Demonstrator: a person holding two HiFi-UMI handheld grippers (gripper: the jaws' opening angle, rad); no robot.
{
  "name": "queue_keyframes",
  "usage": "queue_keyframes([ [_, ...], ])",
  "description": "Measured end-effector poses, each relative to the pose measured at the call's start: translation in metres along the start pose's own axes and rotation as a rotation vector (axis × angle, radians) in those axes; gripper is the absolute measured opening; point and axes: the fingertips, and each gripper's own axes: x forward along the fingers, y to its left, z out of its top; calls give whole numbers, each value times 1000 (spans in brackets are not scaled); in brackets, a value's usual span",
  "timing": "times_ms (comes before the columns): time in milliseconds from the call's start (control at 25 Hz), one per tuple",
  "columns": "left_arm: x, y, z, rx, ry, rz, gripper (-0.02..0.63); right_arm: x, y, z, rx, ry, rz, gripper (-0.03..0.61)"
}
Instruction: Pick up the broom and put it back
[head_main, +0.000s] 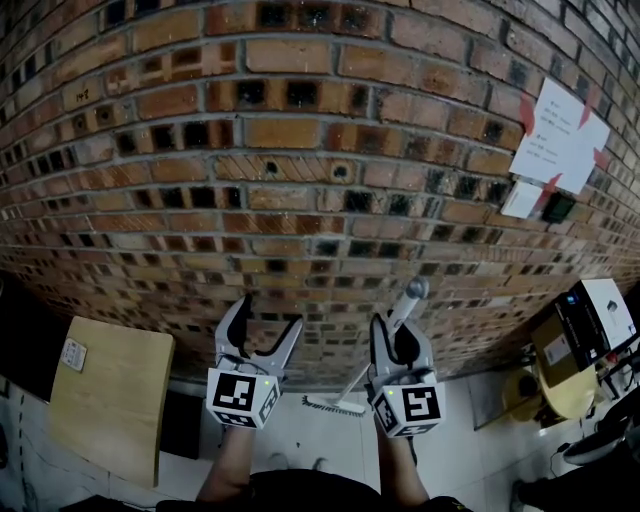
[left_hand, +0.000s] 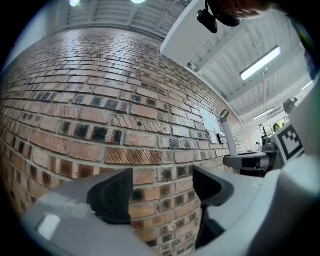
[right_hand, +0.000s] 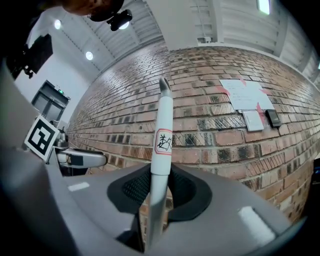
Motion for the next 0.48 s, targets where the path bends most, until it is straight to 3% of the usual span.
queue_keyframes([
  [200, 8, -15, -3, -6, 17, -49, 379, -12, -9, 5, 13, -14, -20, 92],
  [480, 29, -60, -12, 0, 51, -171, 379, -41, -37, 0, 5, 11, -120, 92],
])
